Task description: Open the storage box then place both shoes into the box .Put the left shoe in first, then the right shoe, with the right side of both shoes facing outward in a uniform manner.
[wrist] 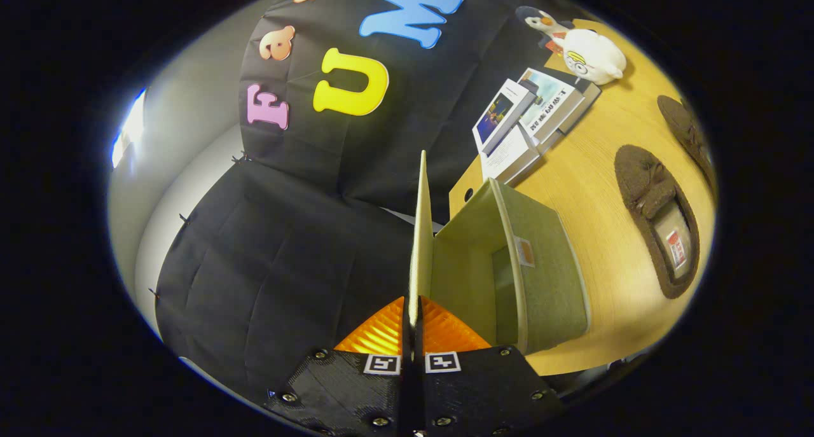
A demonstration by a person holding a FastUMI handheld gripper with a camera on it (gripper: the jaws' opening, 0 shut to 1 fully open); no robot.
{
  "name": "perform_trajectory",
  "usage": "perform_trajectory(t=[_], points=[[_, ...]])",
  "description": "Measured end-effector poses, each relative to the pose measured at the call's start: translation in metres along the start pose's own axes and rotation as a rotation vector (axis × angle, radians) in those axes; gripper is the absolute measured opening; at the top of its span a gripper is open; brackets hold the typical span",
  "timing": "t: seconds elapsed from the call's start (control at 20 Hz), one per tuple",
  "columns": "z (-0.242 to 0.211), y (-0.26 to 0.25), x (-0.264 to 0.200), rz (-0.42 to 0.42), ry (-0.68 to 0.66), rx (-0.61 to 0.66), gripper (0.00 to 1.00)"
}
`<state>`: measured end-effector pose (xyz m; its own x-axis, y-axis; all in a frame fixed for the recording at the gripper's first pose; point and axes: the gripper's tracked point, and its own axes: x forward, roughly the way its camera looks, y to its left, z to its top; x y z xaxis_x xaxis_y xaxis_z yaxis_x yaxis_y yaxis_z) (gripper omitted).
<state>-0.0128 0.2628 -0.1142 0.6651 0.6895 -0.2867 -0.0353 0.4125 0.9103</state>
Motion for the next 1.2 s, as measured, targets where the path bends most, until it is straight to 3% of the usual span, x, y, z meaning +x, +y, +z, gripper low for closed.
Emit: perform_trajectory(t=[0.9,1.2], points=[[-0.048,0.088,0.065,-0.171,0.030,-0.470,0.01],[-0.087,0.110,0.098,-0.130,0.070,-0.579,0.05]])
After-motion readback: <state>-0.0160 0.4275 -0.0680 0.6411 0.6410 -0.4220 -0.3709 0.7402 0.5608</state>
